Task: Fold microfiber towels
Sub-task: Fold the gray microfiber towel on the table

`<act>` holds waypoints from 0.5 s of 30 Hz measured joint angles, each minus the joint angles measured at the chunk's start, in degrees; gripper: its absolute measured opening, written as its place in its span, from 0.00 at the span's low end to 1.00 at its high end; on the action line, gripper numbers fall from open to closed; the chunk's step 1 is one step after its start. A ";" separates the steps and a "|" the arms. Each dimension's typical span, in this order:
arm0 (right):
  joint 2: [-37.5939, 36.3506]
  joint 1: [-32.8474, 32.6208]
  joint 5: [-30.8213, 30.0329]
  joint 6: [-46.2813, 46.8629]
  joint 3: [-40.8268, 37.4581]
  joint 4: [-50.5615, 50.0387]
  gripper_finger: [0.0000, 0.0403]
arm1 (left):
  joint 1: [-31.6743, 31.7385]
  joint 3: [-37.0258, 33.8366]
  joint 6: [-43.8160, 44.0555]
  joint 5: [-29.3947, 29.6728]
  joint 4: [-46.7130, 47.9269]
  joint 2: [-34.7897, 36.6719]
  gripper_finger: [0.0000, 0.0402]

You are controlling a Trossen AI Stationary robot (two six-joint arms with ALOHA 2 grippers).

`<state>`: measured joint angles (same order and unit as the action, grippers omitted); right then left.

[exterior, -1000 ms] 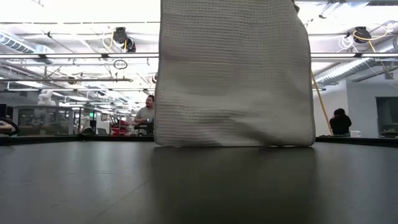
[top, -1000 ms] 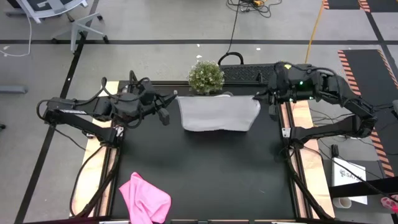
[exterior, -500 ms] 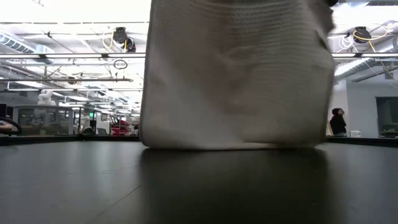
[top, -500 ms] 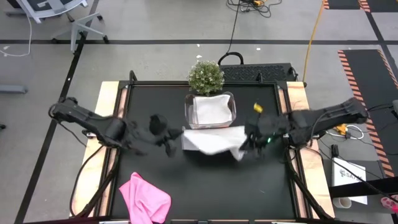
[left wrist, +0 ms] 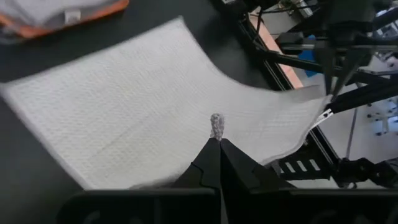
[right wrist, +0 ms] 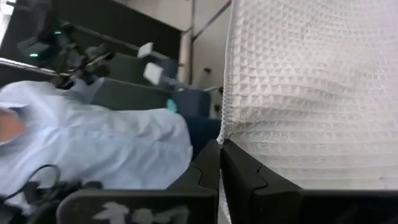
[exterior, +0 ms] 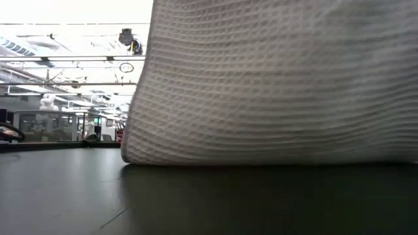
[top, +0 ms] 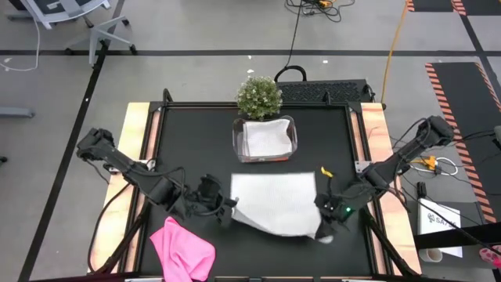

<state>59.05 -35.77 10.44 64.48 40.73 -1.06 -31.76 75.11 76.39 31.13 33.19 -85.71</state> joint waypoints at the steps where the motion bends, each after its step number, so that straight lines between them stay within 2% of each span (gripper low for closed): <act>1: -0.02 -0.53 -0.10 0.50 0.01 0.29 0.00 | -0.41 0.00 0.87 0.40 0.00 -0.14 0.00; 8: -0.02 -0.89 -6.31 -4.65 0.02 -4.82 0.00 | -0.85 0.00 2.06 2.52 0.39 -1.29 0.00; 15: 0.00 0.90 -10.99 -6.83 0.02 -21.50 0.00 | 1.11 0.02 4.98 1.28 5.75 -5.69 0.00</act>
<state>59.05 -34.87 -0.55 57.65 40.75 -22.56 -30.64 75.13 81.37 32.41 38.94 -91.40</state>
